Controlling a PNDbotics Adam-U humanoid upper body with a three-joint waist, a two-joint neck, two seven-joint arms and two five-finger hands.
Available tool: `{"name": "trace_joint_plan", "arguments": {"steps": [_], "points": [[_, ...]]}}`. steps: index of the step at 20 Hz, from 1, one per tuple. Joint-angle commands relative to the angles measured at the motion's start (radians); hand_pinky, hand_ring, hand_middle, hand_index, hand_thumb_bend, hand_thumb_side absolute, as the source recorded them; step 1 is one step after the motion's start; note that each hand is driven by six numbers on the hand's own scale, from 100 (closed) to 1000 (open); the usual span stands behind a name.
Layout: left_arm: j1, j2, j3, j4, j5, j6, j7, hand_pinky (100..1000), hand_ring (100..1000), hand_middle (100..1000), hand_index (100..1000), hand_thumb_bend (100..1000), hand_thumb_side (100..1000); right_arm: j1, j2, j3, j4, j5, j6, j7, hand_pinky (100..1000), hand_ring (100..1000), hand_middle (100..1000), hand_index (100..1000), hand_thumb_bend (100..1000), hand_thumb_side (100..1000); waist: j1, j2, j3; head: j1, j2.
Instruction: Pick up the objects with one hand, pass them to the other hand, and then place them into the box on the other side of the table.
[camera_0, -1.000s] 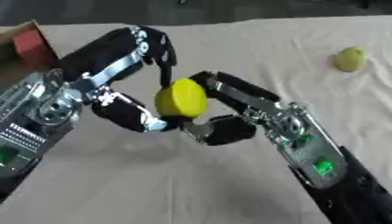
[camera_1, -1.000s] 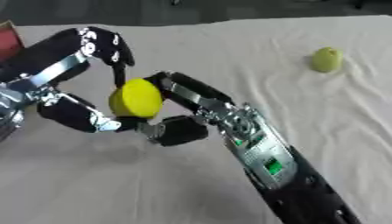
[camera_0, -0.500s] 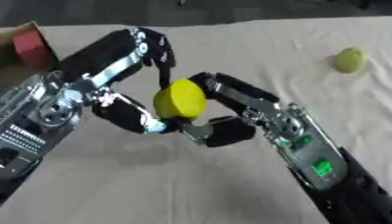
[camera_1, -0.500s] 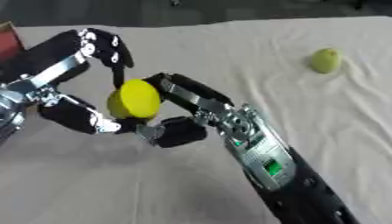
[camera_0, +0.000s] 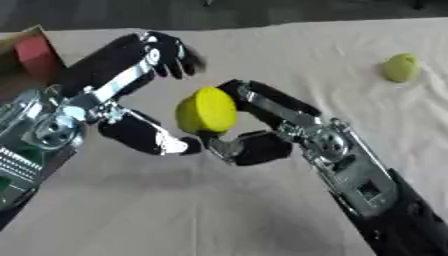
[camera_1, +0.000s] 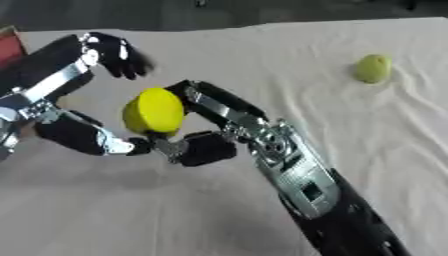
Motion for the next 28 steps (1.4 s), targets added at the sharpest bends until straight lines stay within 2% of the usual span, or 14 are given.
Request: {"name": "trace_joint_plan", "arguments": {"steps": [1, 8, 10, 14, 28], "points": [[-0.004, 0.038, 0.028, -0.034, 0.011, 0.015, 0.013, 667, 648, 636, 799, 774, 164, -0.015, -0.010, -0.003, -0.025, -0.010, 0.001, -0.005, 671, 577, 522, 660, 100, 239, 0.001, -0.016, 0.002, -0.001, -0.012], [-0.003, 0.038, 0.032, -0.041, 0.008, 0.029, 0.014, 668, 649, 637, 795, 752, 150, -0.018, -0.010, -0.001, -0.025, -0.011, -0.001, 0.001, 671, 578, 520, 657, 100, 236, 0.000, -0.015, 0.003, -0.002, -0.013], [-0.005, 0.034, 0.032, -0.038, 0.010, 0.030, 0.013, 666, 647, 634, 776, 696, 150, -0.019, -0.010, -0.001, -0.025, -0.011, -0.003, 0.004, 672, 581, 520, 657, 100, 236, 0.000, -0.015, 0.002, -0.001, -0.013], [-0.013, 0.023, 0.024, -0.024, 0.024, 0.029, 0.012, 664, 645, 633, 744, 667, 149, -0.019, -0.006, 0.000, -0.027, -0.012, -0.006, 0.009, 671, 584, 521, 656, 100, 238, 0.000, -0.015, 0.002, 0.000, -0.011], [-0.039, -0.016, -0.008, 0.033, 0.014, 0.004, -0.029, 664, 649, 636, 726, 651, 151, -0.025, 0.004, 0.004, -0.037, -0.024, -0.013, 0.022, 671, 585, 521, 656, 100, 235, 0.000, -0.015, -0.002, 0.004, -0.010]]}}
